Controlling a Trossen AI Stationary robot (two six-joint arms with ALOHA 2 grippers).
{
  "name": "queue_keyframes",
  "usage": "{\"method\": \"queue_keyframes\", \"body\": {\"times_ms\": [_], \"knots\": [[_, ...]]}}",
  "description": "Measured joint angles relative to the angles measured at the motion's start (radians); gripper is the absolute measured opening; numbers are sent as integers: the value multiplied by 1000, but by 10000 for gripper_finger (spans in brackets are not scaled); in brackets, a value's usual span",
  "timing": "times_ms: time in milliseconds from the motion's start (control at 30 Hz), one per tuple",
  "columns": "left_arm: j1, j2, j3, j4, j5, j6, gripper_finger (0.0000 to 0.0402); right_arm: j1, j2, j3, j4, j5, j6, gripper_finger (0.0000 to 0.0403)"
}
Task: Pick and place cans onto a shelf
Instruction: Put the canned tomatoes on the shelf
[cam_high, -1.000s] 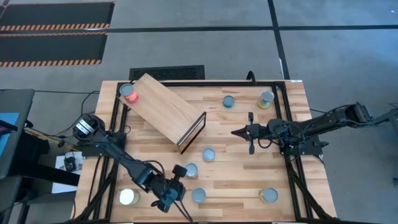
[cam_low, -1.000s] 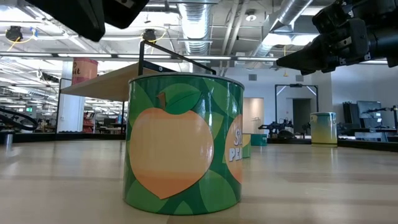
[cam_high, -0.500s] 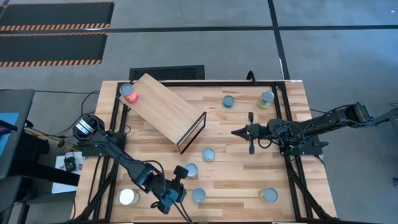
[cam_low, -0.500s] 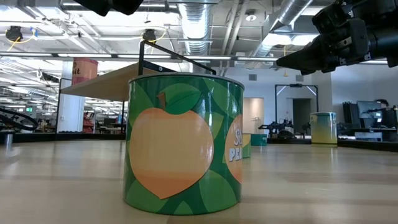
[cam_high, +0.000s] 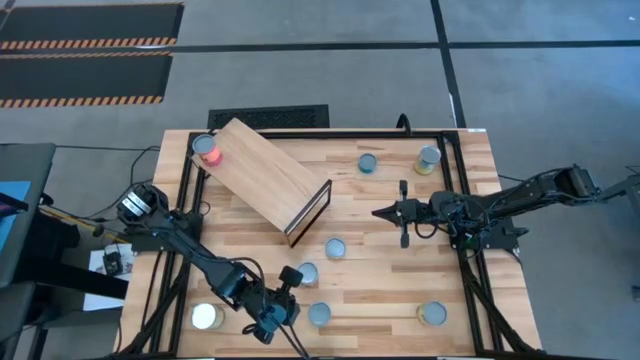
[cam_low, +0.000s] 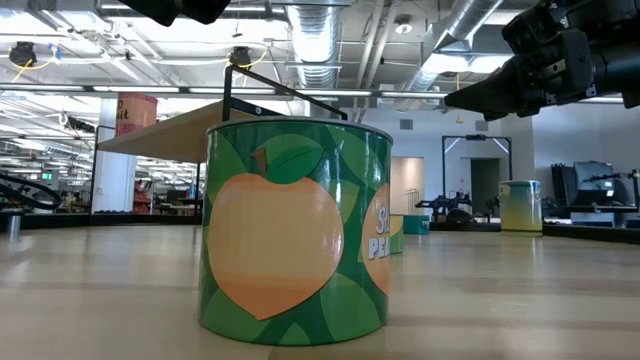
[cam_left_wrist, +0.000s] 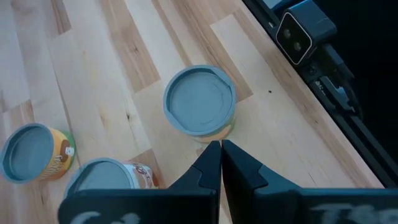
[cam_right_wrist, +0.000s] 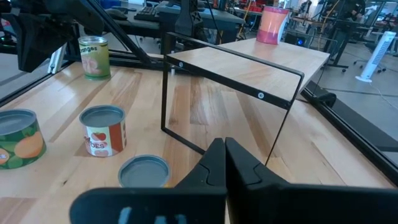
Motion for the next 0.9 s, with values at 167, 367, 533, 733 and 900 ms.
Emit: {"method": "queue_keyframes", "body": {"times_ms": [167,367,533,733,900], "knots": [[0,0,0,0,0,0,2,0,0,0,0,0,0,7],[0,0,0,0,0,0,2,0,0,0,0,0,0,7],[0,0,0,0,0,0,2,0,0,0,0,0,0,7],[0,0,0,3,0,0,2,0,0,0,0,0,0,7],[0,-1,0,11,2,8,2,0,0,0,-11,0,-1,7]]}}
